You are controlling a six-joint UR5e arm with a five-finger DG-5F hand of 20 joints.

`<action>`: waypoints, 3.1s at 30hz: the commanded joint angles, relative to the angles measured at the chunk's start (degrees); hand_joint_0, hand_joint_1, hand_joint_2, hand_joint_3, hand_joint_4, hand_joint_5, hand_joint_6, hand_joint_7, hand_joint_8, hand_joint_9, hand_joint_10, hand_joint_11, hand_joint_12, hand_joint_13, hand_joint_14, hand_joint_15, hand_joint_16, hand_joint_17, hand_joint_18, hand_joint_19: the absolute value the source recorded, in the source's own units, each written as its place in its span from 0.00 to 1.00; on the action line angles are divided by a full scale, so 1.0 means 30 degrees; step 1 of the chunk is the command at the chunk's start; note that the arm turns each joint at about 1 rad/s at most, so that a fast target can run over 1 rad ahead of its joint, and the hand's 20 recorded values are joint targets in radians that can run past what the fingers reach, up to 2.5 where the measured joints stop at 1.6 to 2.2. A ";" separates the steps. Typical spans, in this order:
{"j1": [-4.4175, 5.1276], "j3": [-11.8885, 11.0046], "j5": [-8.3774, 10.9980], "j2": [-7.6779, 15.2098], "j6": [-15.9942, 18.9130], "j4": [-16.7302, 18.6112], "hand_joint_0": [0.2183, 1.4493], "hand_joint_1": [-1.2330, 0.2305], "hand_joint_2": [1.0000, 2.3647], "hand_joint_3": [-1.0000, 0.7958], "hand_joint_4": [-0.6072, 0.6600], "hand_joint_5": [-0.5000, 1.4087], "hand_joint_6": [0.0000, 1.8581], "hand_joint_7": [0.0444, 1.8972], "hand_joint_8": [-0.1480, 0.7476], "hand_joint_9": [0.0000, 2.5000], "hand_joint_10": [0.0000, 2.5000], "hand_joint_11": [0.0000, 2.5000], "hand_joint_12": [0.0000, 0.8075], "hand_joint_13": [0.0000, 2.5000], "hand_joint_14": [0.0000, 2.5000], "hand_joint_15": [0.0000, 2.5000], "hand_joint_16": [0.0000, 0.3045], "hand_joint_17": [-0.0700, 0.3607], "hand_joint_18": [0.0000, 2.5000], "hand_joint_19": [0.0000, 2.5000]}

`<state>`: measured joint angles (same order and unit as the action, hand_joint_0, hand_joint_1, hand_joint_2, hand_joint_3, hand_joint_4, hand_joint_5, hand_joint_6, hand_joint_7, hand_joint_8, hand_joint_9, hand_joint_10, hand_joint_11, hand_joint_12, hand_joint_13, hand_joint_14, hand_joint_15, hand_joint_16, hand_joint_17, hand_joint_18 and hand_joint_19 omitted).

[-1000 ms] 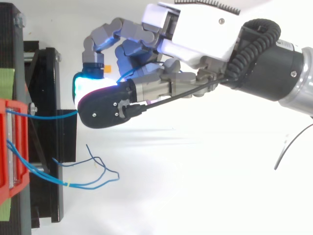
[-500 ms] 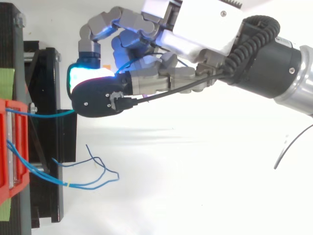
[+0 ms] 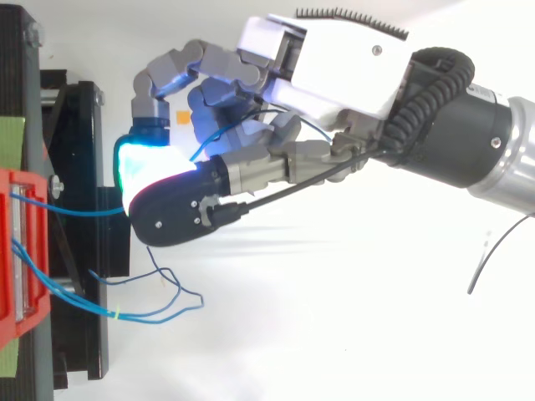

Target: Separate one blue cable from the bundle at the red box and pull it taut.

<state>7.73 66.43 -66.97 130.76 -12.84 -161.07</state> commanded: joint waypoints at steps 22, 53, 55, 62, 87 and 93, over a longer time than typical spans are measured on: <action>0.0295 0.0005 -0.0030 0.0007 -0.0437 -0.0042 0.24 0.40 0.00 0.28 0.66 0.14 0.48 0.57 0.69 0.26 1.00 1.00 0.73 0.54 1.00 0.79 0.20 0.49 0.74 0.22; 0.0354 0.0005 -0.0118 0.0007 -0.0613 0.0075 0.32 0.30 0.01 0.48 0.47 0.18 0.47 0.67 0.50 0.20 1.00 1.00 0.61 0.44 1.00 0.77 0.16 0.42 0.68 0.32; 0.0383 0.0005 -0.0088 0.0007 -0.0642 0.0075 0.32 0.30 0.01 0.48 0.48 0.18 0.47 0.67 0.51 0.18 1.00 1.00 0.59 0.41 1.00 0.76 0.16 0.41 0.66 0.34; 0.0383 0.0005 -0.0118 0.0007 -0.0642 0.0046 0.32 0.30 0.01 0.48 0.47 0.18 0.47 0.67 0.50 0.14 1.00 1.00 0.55 0.33 1.00 0.70 0.14 0.39 0.56 0.51; 0.1145 0.0122 -0.0499 -0.0667 -0.0085 -0.4348 0.32 0.31 0.01 0.50 0.52 0.18 0.47 0.68 0.53 0.12 1.00 1.00 0.54 0.28 1.00 0.62 0.15 0.40 0.51 0.60; 0.1438 0.1968 -0.0206 -0.1956 0.0266 -0.3968 0.32 0.31 0.01 0.50 0.52 0.18 0.47 0.68 0.53 0.12 1.00 1.00 0.54 0.28 1.00 0.61 0.15 0.40 0.51 0.60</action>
<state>11.53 69.86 -68.17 126.65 -12.45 -173.83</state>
